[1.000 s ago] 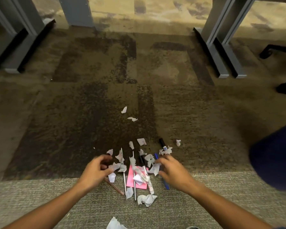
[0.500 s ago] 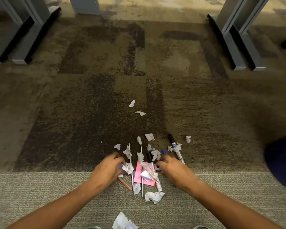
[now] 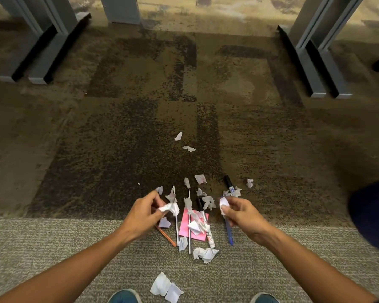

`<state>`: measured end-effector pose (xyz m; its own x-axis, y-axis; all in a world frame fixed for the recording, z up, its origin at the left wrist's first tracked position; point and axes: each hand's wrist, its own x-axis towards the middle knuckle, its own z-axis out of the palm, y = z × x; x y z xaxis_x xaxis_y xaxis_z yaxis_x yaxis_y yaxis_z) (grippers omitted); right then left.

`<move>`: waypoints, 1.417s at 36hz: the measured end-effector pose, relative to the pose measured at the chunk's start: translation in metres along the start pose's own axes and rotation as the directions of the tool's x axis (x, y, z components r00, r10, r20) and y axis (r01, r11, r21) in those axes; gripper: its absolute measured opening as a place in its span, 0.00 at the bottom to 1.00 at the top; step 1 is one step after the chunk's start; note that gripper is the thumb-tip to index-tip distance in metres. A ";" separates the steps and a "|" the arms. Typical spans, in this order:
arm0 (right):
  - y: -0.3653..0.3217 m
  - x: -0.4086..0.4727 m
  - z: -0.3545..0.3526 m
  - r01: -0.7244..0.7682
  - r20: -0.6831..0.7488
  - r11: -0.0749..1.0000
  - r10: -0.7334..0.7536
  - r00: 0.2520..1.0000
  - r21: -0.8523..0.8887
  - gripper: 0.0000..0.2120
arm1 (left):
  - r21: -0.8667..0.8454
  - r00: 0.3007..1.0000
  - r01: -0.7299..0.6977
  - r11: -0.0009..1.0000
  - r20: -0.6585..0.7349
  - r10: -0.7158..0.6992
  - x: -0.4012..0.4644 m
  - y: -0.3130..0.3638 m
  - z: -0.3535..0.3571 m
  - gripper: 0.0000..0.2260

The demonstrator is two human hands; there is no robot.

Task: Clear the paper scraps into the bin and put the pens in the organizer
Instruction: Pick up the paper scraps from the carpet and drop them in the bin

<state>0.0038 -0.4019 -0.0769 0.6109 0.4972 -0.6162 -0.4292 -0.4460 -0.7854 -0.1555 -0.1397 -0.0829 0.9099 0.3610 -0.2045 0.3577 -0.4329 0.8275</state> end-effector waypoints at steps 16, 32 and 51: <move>-0.006 -0.031 -0.010 -0.172 0.132 0.861 0.123 0.984 0.479 0.13 | -0.230 0.993 0.114 0.967 0.032 -0.109 -0.014 0.011 -0.012 0.05; 0.024 -0.045 0.036 0.317 0.353 0.638 -0.074 0.933 -0.702 0.14 | 0.369 0.995 0.089 0.925 -0.001 -0.095 -0.012 -0.009 0.012 0.13; 0.054 -0.041 0.048 0.593 0.573 0.074 -0.192 0.797 -0.801 0.11 | 0.460 0.993 0.030 0.887 0.087 -0.079 -0.009 -0.026 0.028 0.09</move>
<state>-0.0761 -0.4106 -0.0974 0.1883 0.9080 -0.3744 0.8638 -0.3345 -0.3767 -0.1673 -0.1547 -0.1170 0.8938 0.3205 -0.3137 0.4413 -0.7532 0.4878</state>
